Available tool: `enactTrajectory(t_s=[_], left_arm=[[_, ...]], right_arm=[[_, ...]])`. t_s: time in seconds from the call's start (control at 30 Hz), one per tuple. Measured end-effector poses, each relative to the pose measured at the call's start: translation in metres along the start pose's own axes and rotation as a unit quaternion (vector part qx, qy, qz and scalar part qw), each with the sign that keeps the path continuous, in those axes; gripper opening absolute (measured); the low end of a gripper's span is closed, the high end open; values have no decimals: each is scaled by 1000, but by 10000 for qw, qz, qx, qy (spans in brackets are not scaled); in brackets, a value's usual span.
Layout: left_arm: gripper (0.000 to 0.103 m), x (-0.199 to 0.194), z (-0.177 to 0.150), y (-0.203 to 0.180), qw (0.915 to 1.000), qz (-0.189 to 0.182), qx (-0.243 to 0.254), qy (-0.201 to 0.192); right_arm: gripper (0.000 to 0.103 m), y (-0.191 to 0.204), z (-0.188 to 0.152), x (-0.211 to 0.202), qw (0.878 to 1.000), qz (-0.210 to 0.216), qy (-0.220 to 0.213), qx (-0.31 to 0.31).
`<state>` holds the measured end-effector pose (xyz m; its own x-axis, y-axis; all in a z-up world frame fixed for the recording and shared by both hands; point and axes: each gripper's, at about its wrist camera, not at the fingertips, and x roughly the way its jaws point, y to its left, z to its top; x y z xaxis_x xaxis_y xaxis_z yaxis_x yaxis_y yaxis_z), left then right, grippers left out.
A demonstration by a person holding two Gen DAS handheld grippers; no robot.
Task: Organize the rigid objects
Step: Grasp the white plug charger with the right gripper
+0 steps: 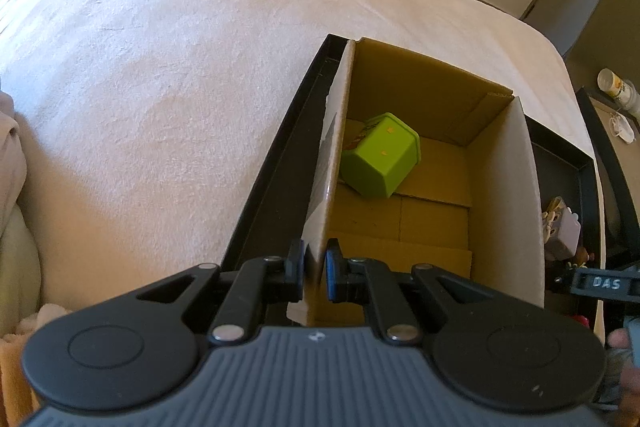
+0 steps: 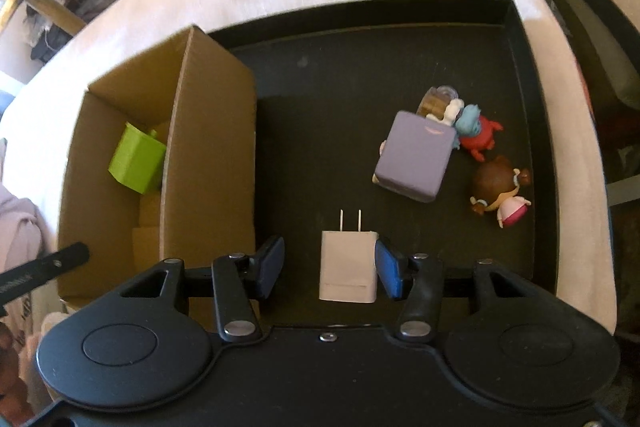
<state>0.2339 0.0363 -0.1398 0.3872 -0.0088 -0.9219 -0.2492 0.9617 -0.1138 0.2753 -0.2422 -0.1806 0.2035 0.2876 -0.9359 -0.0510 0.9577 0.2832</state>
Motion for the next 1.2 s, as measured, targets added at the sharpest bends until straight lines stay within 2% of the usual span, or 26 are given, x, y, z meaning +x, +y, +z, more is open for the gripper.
enactTrajectory(t_s=[0.27, 0.33, 0.37, 0.53, 0.57, 0.6, 0.73, 0.83, 0.9, 0.97, 1.1, 1.2], left_arm=[[10, 1, 0, 1, 10000, -13, -20, 29], [10, 1, 0, 1, 10000, -13, -19, 29], [10, 0, 0, 1, 10000, -12, -17, 28], [10, 0, 0, 1, 10000, -45, -22, 33], [10, 0, -1, 1, 10000, -47, -20, 31], [10, 0, 0, 0, 10000, -49, -17, 31], [10, -1, 0, 1, 10000, -60, -22, 16], [10, -1, 0, 3, 9999, -108, -50, 18], [10, -2, 0, 4, 9999, -111, -53, 20], [10, -3, 1, 6, 9999, -91, -78, 16], [10, -5, 3, 9, 9999, -51, -83, 29], [10, -6, 4, 11, 10000, -32, -68, 43]], right_arm=[[50, 4, -1, 22, 9996, -174, 200, -58], [45, 6, -2, 26, 9993, -263, 239, -131], [36, 7, -3, 28, 9990, -321, 247, -180], [35, 12, -4, 20, 9992, -268, 119, -258], [13, 13, -4, 15, 9993, -280, 58, -255], [3, 15, -2, 11, 9993, -273, 12, -265], [3, 22, 7, -9, 9990, -178, -227, -327], [8, 19, 13, -10, 9994, -199, -147, -234], [33, 18, 10, -2, 9997, -187, 6, -150], [45, 17, 11, 7, 9996, -234, 81, -97], [45, 10, 9, 24, 9993, -126, 272, 202], [45, 13, 9, 30, 9993, -169, 266, 193]])
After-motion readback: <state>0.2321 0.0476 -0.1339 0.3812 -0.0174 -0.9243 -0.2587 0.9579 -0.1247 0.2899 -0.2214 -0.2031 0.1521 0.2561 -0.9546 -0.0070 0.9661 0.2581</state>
